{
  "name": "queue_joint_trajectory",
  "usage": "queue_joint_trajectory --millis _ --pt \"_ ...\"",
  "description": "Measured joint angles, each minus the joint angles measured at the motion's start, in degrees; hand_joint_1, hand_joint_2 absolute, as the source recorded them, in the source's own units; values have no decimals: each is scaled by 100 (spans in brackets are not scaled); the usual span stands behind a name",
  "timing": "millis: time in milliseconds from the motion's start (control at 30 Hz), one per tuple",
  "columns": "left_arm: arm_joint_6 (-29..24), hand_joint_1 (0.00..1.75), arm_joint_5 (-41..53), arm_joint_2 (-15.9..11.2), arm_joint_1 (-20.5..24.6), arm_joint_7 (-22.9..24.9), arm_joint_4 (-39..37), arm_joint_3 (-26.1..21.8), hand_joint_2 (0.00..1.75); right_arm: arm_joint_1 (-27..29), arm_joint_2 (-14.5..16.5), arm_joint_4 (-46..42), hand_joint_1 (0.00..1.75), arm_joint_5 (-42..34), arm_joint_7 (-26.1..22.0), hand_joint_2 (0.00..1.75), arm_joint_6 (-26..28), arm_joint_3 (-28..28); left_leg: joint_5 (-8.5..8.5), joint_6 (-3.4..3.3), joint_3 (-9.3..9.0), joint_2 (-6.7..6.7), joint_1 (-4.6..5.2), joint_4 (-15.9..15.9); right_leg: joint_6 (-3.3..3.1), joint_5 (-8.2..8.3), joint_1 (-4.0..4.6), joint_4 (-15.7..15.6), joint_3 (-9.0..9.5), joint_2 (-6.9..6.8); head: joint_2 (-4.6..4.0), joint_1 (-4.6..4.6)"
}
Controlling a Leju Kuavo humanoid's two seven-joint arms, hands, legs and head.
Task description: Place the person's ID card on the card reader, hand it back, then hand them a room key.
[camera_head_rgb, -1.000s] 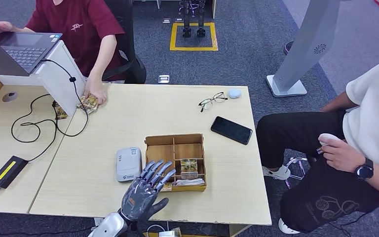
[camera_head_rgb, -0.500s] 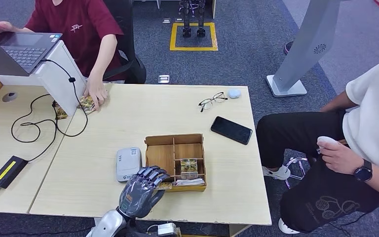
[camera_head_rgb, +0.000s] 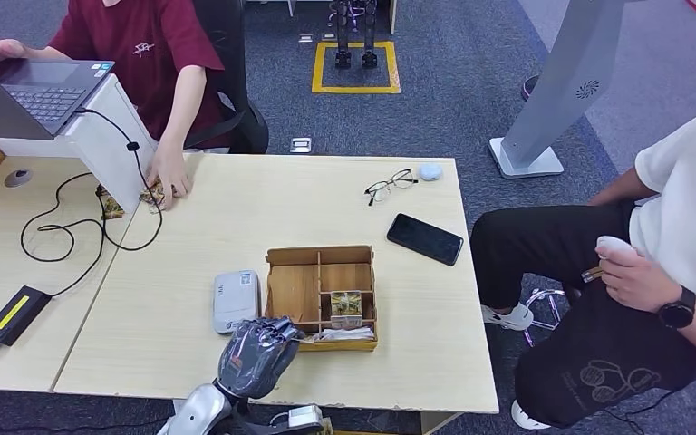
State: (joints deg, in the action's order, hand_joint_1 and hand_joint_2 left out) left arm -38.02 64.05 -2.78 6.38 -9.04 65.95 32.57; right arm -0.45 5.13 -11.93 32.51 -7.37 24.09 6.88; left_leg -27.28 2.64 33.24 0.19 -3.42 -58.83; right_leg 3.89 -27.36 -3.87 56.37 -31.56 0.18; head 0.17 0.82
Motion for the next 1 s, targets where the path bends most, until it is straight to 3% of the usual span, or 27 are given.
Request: queue_joint_trajectory --millis 233,433,667,1000 --pt "252 175 -836 -1 15 -437 108 -3 175 3 0 0 0 -1 -7 175 5 0 0 0 0 0 0 0 0 0 0 0 -1 0 0 -1" --pt "732 175 -1484 -28 249 -622 1074 -4 175 15 1 2 0 7 -24 175 40 -4 4 -5 2 -2 0 -1 0 1 0 0 -1 -2 0 -1" --pt "883 175 -1480 -117 847 -359 1784 -63 175 14 -1 2 0 85 -39 175 19 -4 7 -4 1 -2 0 -1 -2 3 0 2 0 -2 0 0" --pt "412 175 -817 -151 1817 146 1193 -608 175 -26 -1 -2 0 309 113 175 -116 27 11 -6 1 -2 0 -1 -2 5 0 3 -1 1 0 0"
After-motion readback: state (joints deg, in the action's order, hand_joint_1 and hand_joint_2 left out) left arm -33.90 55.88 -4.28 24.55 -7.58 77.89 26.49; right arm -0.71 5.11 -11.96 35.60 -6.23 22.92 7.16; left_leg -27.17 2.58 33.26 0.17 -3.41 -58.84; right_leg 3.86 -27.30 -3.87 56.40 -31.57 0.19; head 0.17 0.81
